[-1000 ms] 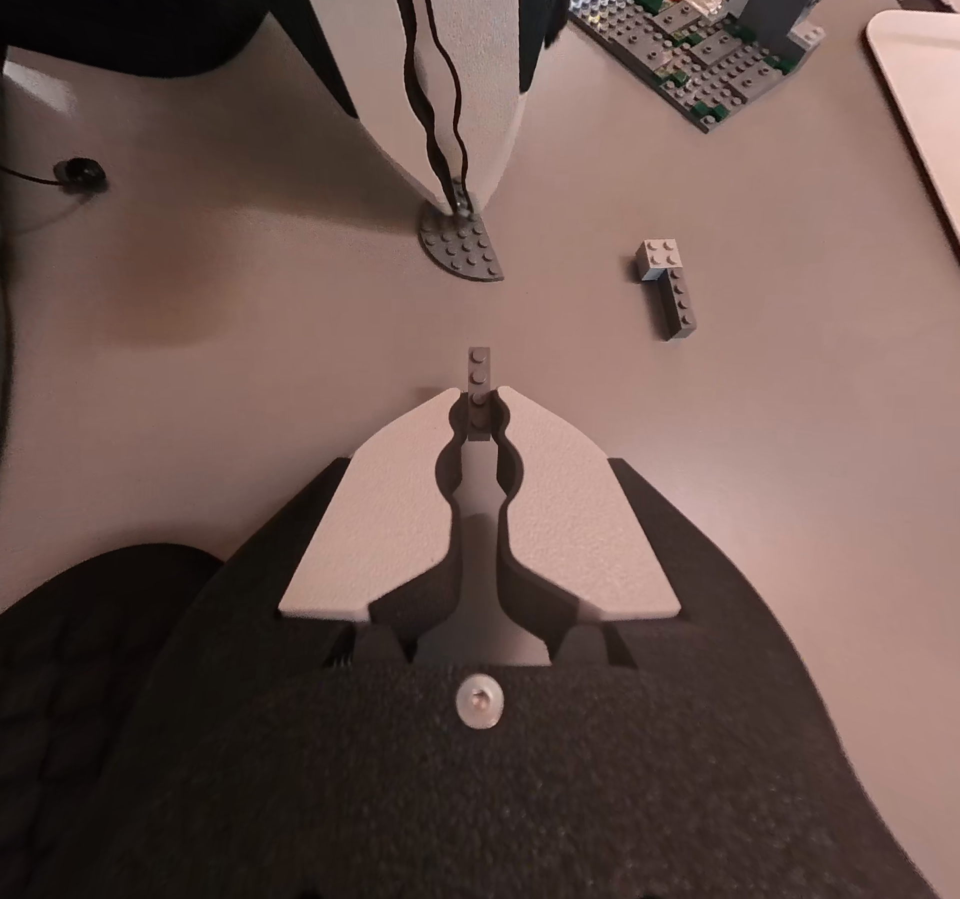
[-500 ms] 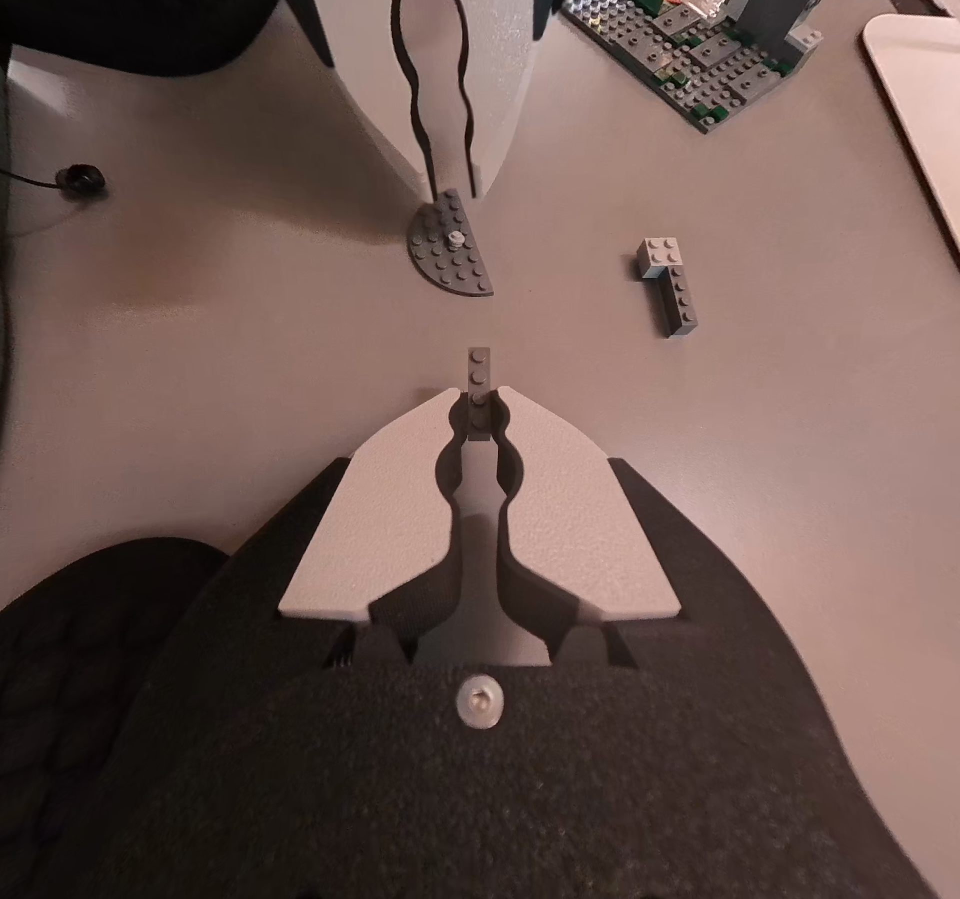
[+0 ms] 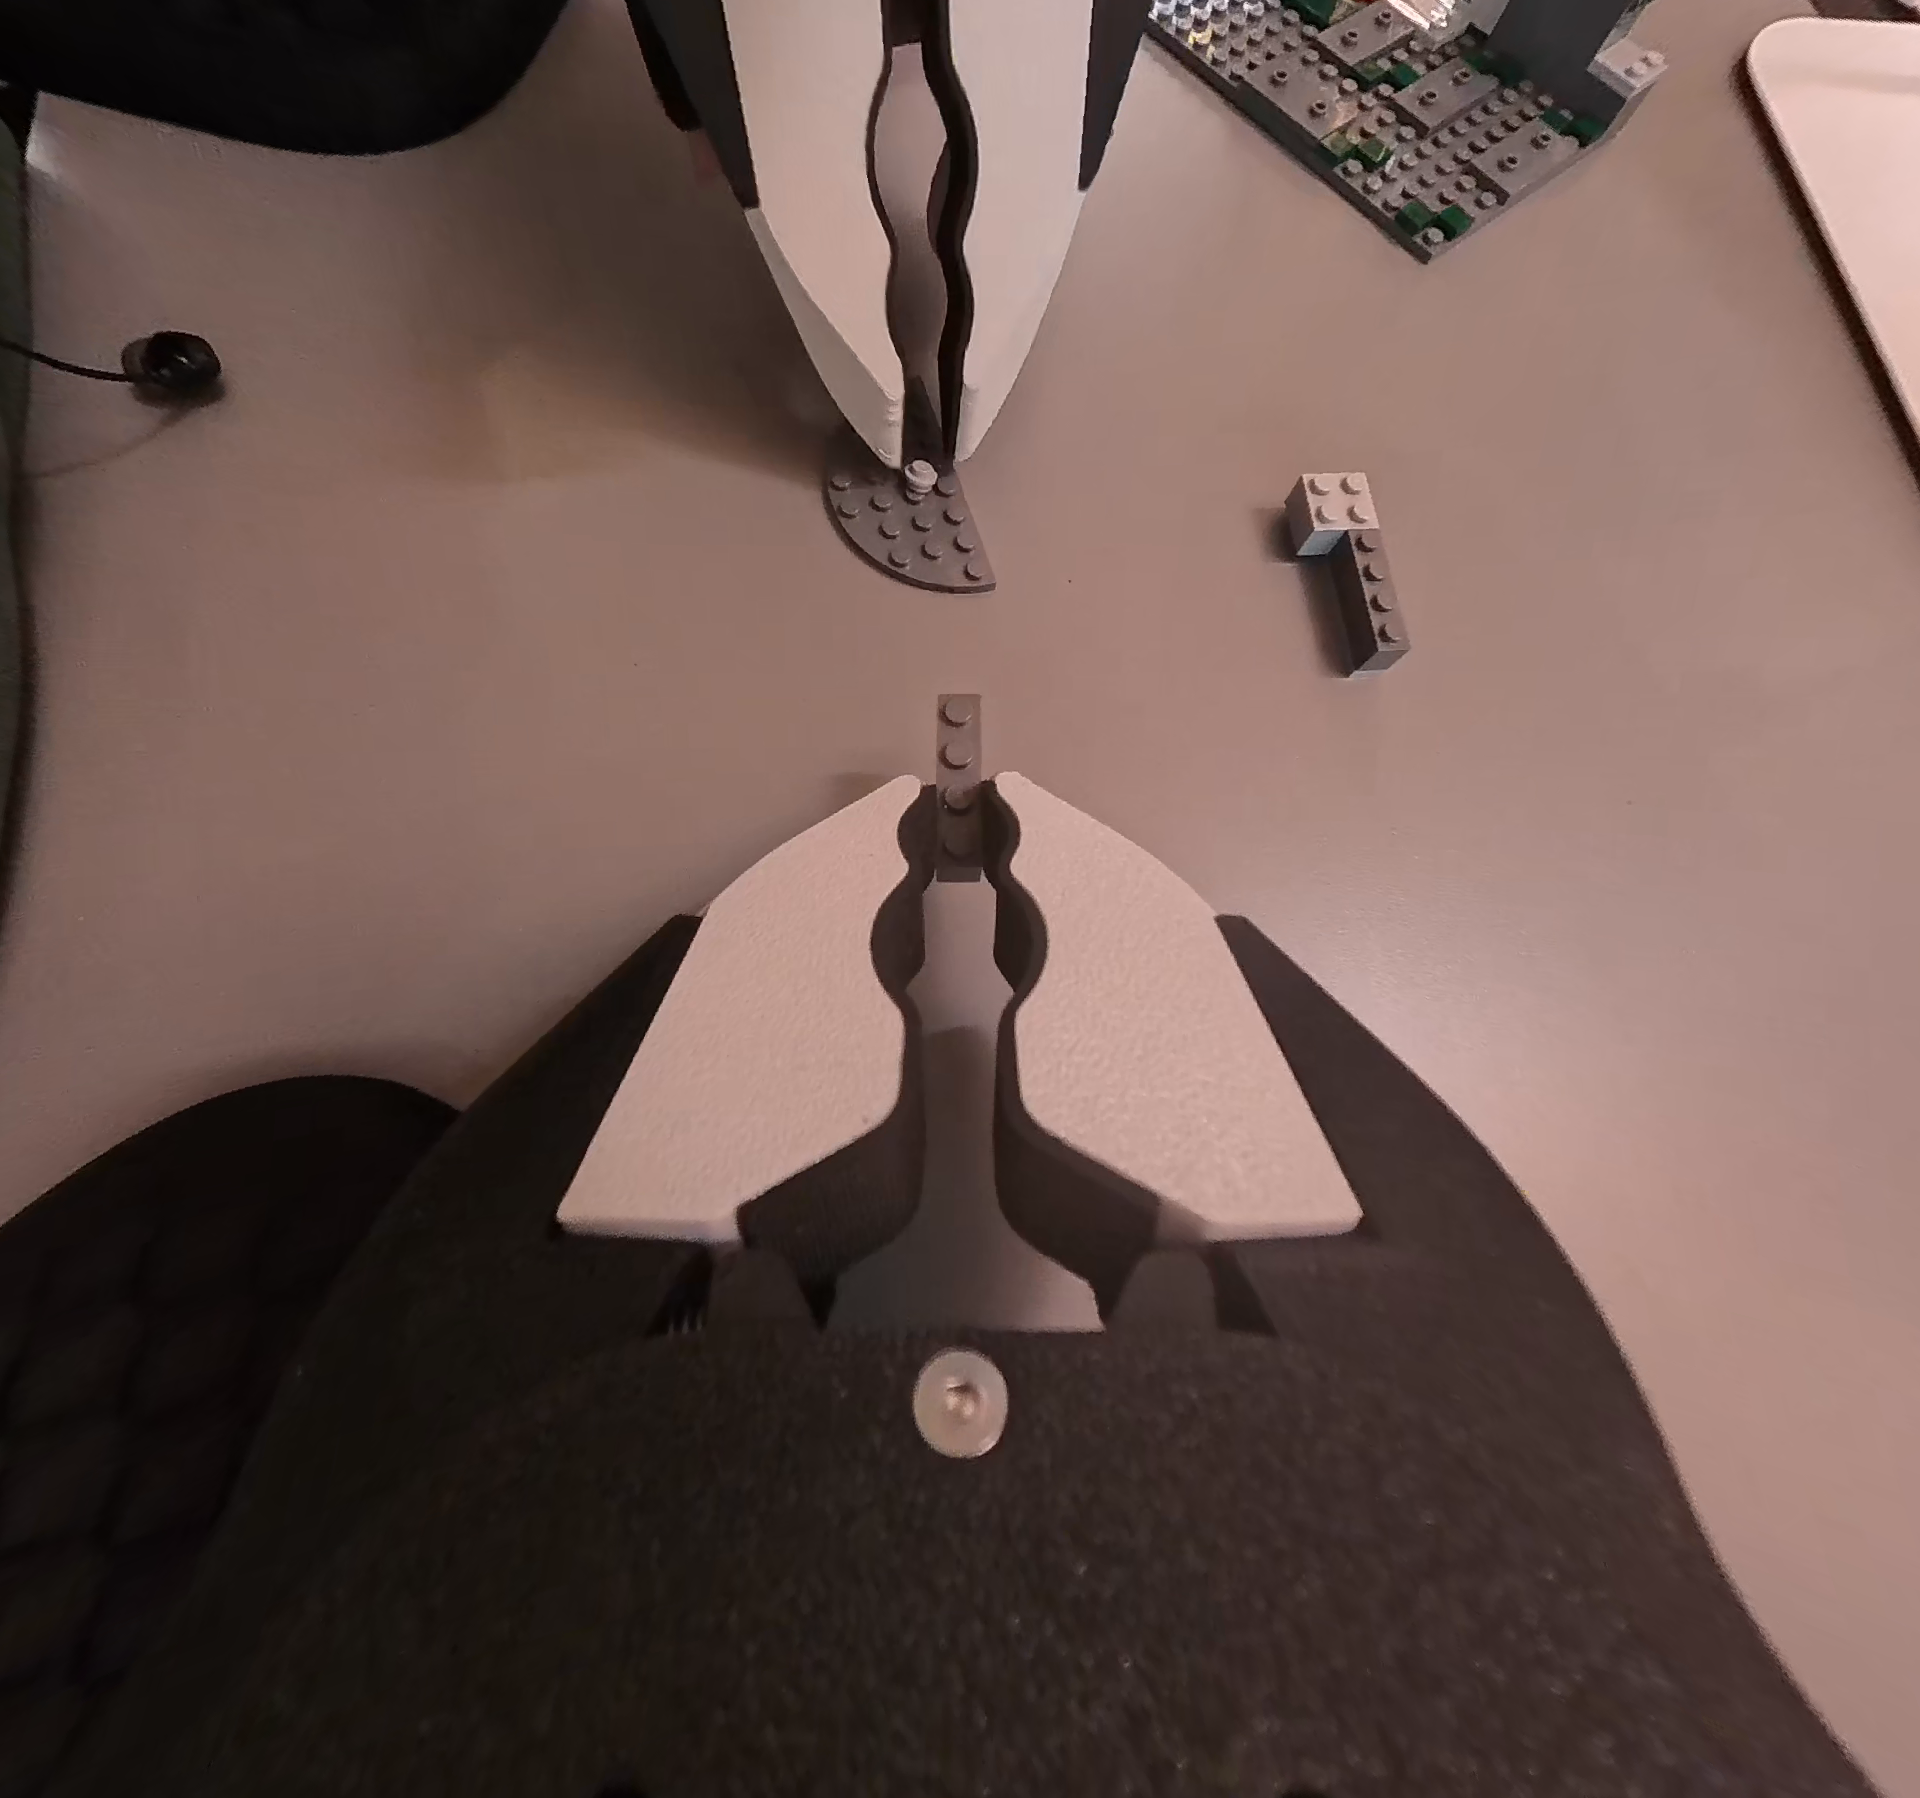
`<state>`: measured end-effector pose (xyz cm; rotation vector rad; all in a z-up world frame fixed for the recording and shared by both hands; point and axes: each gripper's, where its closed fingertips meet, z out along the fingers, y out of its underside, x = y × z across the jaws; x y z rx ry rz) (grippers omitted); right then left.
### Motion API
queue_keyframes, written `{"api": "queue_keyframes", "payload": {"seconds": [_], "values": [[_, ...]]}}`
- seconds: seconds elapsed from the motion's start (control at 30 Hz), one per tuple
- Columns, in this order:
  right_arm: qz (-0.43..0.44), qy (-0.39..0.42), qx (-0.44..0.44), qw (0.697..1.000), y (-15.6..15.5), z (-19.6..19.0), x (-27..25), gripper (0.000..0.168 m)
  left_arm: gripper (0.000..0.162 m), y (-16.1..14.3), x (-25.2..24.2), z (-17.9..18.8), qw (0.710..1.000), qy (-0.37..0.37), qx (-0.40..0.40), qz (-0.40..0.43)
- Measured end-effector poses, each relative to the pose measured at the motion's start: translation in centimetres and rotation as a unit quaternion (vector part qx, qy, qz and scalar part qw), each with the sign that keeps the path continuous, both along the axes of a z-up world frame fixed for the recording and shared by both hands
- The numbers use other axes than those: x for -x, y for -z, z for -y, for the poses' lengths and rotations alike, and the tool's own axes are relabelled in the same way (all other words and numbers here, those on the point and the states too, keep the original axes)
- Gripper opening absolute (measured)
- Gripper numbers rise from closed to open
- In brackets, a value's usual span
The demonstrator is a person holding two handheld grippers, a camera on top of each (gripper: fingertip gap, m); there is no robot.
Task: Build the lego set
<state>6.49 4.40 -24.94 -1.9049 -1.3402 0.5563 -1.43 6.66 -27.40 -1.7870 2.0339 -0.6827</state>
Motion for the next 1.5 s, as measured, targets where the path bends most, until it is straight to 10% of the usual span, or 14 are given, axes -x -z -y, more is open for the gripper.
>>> {"api": "queue_keyframes", "payload": {"seconds": [1.5], "values": [[0.041, -0.076, 0.054, 0.995, 1.9, 3.2, 1.8, 0.008, 0.008, 0.6, -4.5, 5.4, 0.997, 0.070, 0.003, 0.022]]}}
